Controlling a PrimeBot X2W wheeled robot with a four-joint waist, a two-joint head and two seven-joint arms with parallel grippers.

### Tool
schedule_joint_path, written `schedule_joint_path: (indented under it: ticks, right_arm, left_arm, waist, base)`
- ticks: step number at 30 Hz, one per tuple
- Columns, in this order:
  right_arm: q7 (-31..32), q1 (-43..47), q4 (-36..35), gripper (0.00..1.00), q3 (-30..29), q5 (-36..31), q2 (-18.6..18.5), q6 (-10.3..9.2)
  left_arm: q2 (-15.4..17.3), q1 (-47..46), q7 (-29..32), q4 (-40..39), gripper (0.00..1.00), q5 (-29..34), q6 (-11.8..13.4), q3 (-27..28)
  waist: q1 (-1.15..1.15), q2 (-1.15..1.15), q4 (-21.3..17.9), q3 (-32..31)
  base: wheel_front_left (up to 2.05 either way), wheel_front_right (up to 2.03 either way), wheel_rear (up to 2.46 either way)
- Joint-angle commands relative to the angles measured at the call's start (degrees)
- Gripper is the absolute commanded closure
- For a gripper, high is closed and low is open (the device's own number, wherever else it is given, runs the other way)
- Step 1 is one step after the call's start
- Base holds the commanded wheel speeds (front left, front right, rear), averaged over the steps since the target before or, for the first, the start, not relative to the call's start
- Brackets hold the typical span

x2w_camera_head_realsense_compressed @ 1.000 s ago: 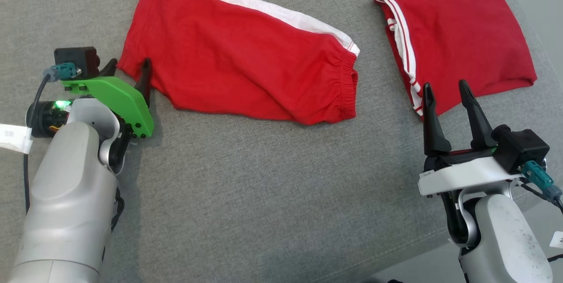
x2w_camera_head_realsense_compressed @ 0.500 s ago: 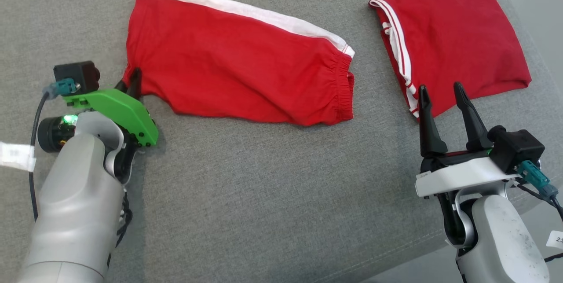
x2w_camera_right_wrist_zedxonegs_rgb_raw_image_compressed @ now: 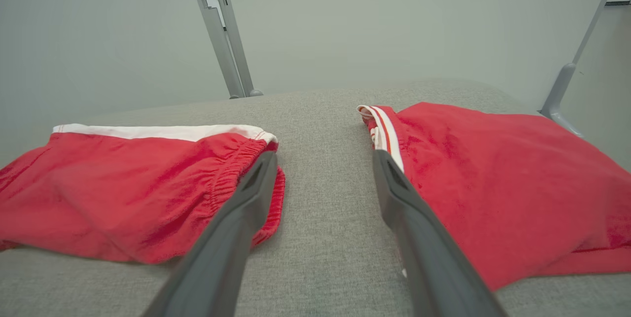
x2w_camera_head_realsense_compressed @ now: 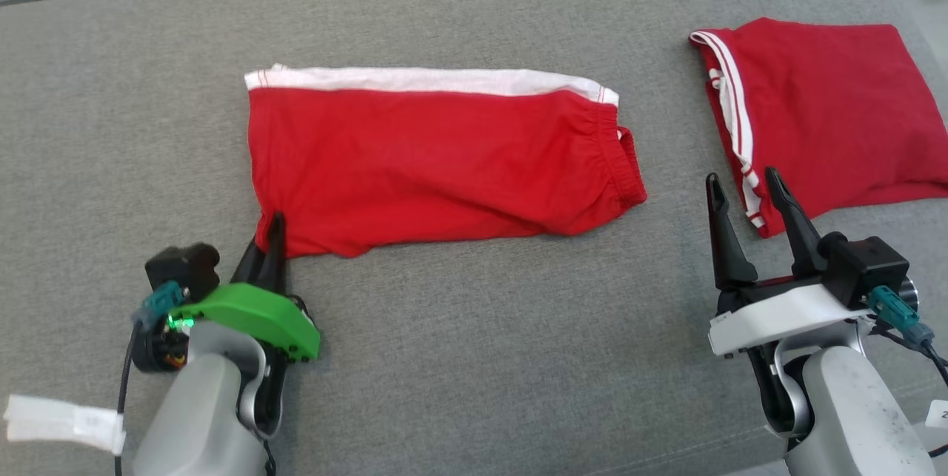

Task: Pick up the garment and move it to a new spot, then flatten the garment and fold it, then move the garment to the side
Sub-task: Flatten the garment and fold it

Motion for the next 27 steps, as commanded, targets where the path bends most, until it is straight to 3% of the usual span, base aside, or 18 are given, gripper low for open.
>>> schedule_joint_path:
  ticks: [1, 7, 8, 9, 16, 27]
  right_arm:
    - [-0.2, 1.0, 0.2, 0.0, 0.1, -0.4, -0.4, -0.05]
    - [-0.2, 2.4, 0.8, 0.0, 0.2, -0.1, -0.8, -0.05]
    - [-0.2, 2.5, 0.9, 0.0, 0.3, -0.1, -0.7, -0.05]
    - [-0.2, 2.5, 1.0, 0.0, 0.4, 0.0, -0.7, -0.05]
    - [-0.2, 3.2, 1.5, 0.0, 1.0, 0.1, -0.8, -0.05]
    - [0.7, 2.8, 0.5, 0.0, 0.6, -2.7, -1.6, -0.05]
  left_arm:
    - [0.1, 3.6, 0.0, -1.3, 1.0, -0.6, 1.0, 0.3]
    - [-0.2, 12.2, 2.5, -12.7, 1.0, -1.7, 4.2, 0.2]
    - [-0.2, 13.0, 3.0, -14.0, 0.55, -1.8, 4.7, 0.2]
    - [-0.3, 13.8, 3.3, -15.2, 0.0, -1.9, 5.2, 0.2]
    - [1.1, 15.8, -0.8, -24.4, 0.0, 3.4, 10.3, 1.1]
    - [3.5, 17.9, -2.1, -36.0, 0.0, 14.6, 14.2, 3.0]
  waist:
    - [0.0, 0.0, 3.0, -2.6]
    - [0.0, 0.0, 5.2, -4.4]
    - [0.0, 0.0, 5.3, -4.5]
    - [0.0, 0.0, 5.4, -4.7]
    - [0.0, 0.0, 5.0, -5.5]
    - [0.0, 0.0, 4.6, -7.2]
  base:
    - [0.0, 0.0, 0.0]
    - [0.0, 0.0, 0.0]
    - [0.0, 0.0, 0.0]
    - [0.0, 0.0, 0.0]
    - [0.0, 0.0, 0.0]
    - [0.0, 0.0, 0.0]
